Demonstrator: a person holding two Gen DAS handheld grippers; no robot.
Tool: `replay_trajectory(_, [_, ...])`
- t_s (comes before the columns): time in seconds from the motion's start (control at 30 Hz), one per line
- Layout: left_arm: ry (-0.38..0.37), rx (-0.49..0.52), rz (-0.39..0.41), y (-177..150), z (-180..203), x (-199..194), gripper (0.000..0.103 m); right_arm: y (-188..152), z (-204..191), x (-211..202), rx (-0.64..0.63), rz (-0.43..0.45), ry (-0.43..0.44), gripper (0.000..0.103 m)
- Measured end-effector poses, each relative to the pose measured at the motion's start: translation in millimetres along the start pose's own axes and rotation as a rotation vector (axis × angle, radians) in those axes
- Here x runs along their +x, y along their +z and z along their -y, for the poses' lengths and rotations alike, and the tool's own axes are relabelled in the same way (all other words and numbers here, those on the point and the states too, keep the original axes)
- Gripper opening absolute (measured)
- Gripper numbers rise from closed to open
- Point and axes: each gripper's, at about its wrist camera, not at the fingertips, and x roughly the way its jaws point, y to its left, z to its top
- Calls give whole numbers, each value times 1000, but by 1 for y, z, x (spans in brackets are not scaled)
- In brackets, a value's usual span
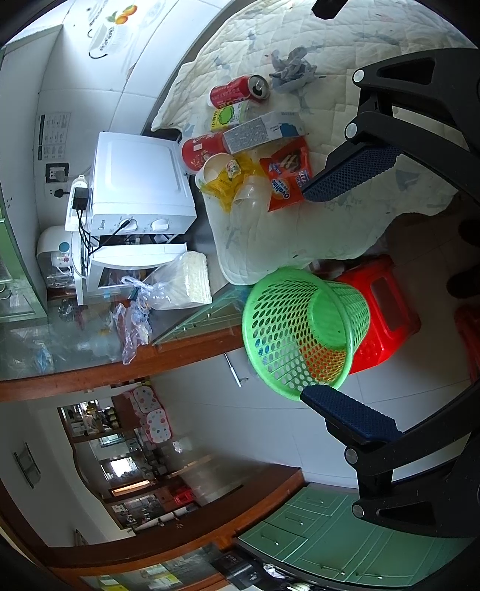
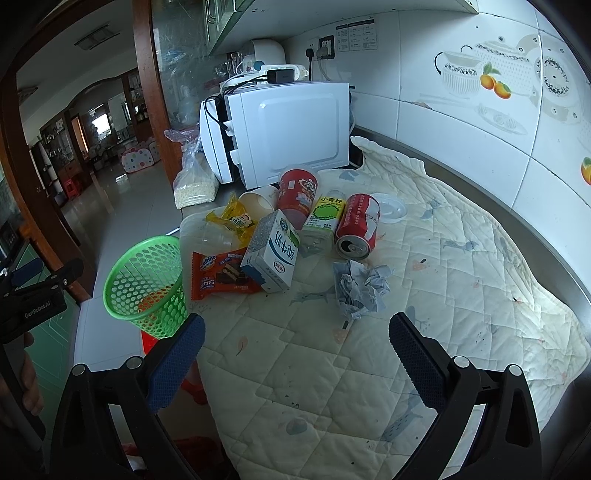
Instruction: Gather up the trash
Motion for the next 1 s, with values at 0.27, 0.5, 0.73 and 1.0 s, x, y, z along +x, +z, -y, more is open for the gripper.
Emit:
replay_trajectory(0.27, [3,6,-9,1,5,3,98,-2,3,4,11,-1,-3,97])
replay_trajectory(0.5, [9,11,-22,4,5,9,98,1,6,9,13,-11,-4,97])
replay_trajectory(0.73, [5,20,-36,8,9,18,98,5,9,17,16,-24,-11,97])
replay_trajectory(1.0, [2,35,-59,12,17,36,98,12,13,32,12,-44,-11,97])
